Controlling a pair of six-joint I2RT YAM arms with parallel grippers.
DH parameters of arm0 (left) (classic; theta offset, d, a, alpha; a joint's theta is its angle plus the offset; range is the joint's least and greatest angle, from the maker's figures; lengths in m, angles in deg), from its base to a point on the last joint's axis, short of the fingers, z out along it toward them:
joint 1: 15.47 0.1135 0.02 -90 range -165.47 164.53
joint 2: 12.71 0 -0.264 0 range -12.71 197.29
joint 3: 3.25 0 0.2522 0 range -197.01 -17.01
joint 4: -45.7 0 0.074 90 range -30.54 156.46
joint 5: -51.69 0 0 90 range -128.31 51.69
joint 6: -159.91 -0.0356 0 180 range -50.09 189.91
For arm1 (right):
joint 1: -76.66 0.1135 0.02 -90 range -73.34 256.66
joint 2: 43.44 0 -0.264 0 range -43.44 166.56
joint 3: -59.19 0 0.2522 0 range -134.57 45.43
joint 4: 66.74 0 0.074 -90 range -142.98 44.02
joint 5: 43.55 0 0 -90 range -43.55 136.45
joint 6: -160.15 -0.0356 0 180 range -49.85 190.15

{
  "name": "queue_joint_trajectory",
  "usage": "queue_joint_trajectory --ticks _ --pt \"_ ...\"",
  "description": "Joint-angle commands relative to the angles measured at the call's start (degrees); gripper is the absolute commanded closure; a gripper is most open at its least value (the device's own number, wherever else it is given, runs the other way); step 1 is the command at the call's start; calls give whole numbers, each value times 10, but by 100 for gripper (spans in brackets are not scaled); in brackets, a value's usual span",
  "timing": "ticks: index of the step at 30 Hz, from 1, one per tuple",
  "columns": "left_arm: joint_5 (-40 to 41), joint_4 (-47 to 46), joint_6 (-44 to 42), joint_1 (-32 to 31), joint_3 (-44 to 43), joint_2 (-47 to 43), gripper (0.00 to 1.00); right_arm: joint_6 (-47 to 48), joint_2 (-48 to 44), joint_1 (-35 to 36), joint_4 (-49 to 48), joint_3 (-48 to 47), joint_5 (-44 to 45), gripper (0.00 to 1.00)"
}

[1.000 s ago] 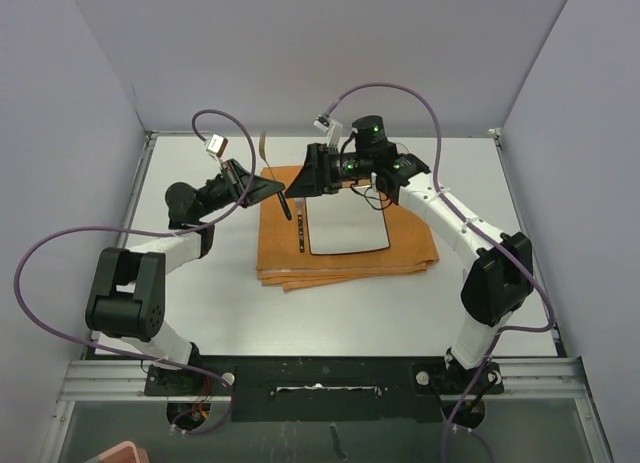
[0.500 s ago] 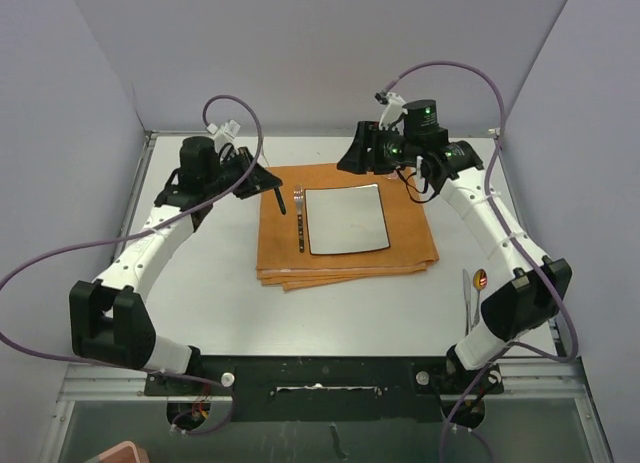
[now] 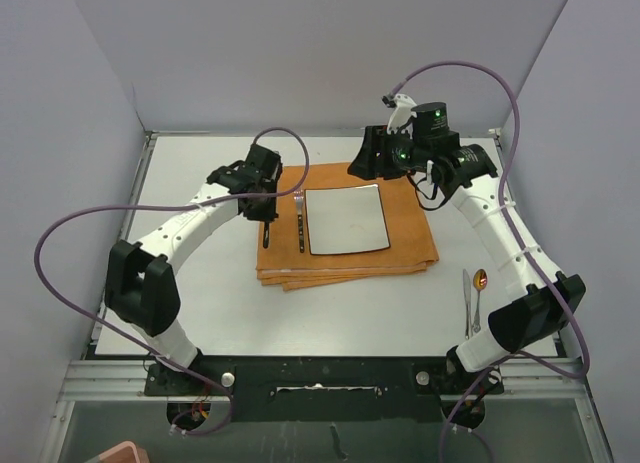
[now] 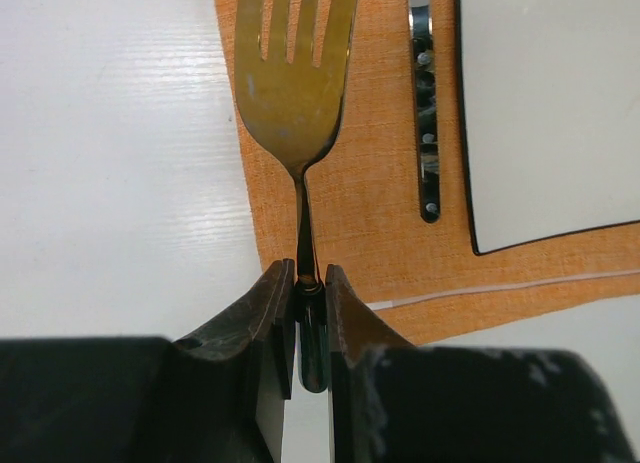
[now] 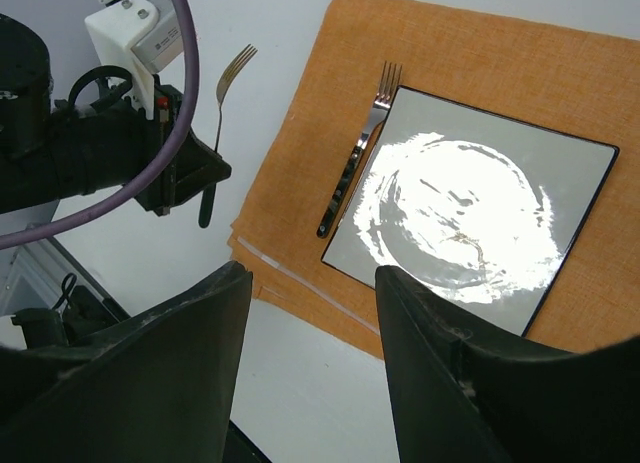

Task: Set the dinner table for one person
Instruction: Place the fork on the napkin.

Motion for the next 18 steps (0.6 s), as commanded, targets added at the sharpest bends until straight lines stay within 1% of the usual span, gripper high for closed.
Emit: queue_joint_trajectory --ticks 1,6,9,13,18 --pt "38 3 -10 1 -32 30 100 20 -22 3 4 -10 18 47" --pt "22 -23 6 1 -30 51 100 21 -27 1 6 -6 19 47" --pt "-2 -49 24 4 -35 69 100 21 -29 2 6 -3 23 47" --pt "-18 -91 53 2 -60 96 100 25 -34 1 8 -2 36 47" --pt "-12 -91 80 1 -115 148 100 27 -37 0 13 -2 39 47"
